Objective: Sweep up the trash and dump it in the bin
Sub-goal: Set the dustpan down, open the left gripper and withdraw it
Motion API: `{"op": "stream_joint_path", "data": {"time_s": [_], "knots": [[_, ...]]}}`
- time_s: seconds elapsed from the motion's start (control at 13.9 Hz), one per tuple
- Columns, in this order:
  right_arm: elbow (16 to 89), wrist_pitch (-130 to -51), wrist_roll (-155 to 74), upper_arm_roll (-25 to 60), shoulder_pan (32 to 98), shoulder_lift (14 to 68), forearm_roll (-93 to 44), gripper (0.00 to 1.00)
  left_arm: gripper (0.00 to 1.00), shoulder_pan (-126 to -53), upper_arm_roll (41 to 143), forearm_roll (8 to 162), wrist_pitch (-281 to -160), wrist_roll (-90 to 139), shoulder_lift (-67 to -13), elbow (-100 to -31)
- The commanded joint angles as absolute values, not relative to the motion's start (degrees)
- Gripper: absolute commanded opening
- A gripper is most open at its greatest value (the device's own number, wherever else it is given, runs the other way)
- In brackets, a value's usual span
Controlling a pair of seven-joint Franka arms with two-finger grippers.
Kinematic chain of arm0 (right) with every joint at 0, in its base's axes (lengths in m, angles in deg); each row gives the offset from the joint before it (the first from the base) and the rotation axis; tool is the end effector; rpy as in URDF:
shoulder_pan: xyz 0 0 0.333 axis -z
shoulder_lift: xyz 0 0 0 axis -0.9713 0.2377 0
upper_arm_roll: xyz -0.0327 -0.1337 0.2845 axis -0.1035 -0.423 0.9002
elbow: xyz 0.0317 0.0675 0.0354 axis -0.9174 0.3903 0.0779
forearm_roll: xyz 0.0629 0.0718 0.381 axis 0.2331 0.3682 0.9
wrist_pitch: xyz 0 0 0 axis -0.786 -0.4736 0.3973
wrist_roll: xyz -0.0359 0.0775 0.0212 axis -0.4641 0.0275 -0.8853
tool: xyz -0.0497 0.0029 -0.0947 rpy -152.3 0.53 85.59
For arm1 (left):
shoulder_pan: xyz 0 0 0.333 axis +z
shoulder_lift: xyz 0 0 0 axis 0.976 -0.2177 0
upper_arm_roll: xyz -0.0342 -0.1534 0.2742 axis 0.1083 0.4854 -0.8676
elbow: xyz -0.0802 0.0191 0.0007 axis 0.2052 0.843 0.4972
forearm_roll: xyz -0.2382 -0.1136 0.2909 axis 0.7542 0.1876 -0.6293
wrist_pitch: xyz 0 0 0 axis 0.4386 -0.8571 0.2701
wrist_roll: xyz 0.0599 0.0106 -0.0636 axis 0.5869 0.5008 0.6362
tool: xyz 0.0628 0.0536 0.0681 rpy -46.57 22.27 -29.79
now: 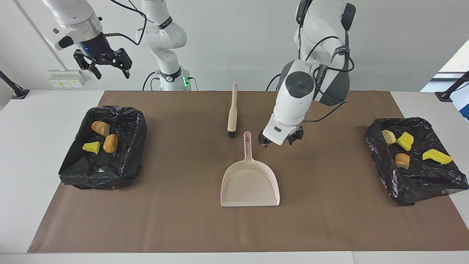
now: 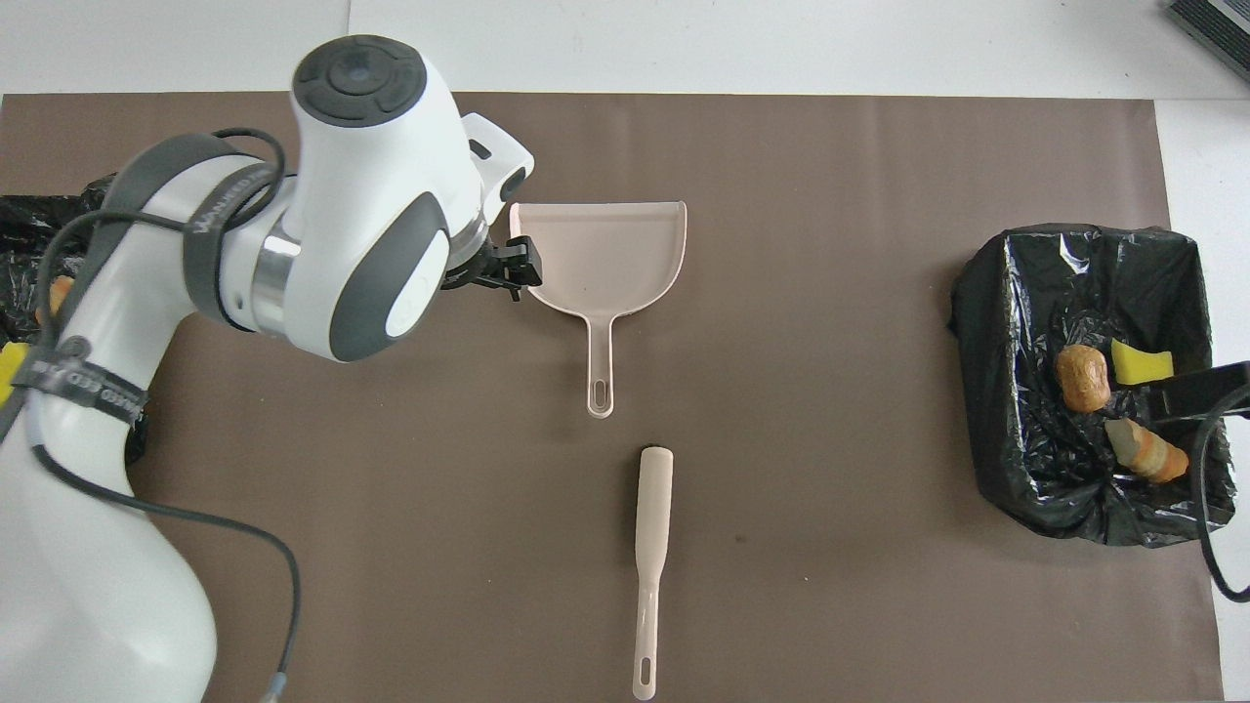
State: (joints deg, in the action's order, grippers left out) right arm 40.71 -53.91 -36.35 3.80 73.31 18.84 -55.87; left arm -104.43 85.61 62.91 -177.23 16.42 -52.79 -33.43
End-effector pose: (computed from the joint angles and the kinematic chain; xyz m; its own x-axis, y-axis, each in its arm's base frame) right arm 0.4970 -0.0360 0.6610 0.9972 0.0069 -0.0741 0.0061 -0.9999 -0.0115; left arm 0.6088 -0.2783 0.4888 0.9954 0.0053 -0.0953 0.0039 -0.9999 -0.0149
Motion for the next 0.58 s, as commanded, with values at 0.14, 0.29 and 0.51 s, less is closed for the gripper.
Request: {"op": "stream_joint_path", "data": {"time_s": [0.14, 0.29, 0.51], "knots": [[41.1, -53.7, -37.4, 3.9, 73.4, 18.3, -56.0, 1.00, 1.00, -95.8, 86.0, 62.1, -180.4, 30.7, -34.7, -50.5], [41.1, -53.7, -37.4, 3.9, 73.4, 18.3, -56.0, 1.00, 1.00, -92.4, 86.0, 62.1, -177.7, 37.1, -30.9, -50.7], [41.1, -53.7, -37.4, 3.9, 73.4, 18.3, -56.0, 1.00, 1.00, -87.8, 85.9, 61.1, -170.9, 46.5, -30.4, -44.0]]}}
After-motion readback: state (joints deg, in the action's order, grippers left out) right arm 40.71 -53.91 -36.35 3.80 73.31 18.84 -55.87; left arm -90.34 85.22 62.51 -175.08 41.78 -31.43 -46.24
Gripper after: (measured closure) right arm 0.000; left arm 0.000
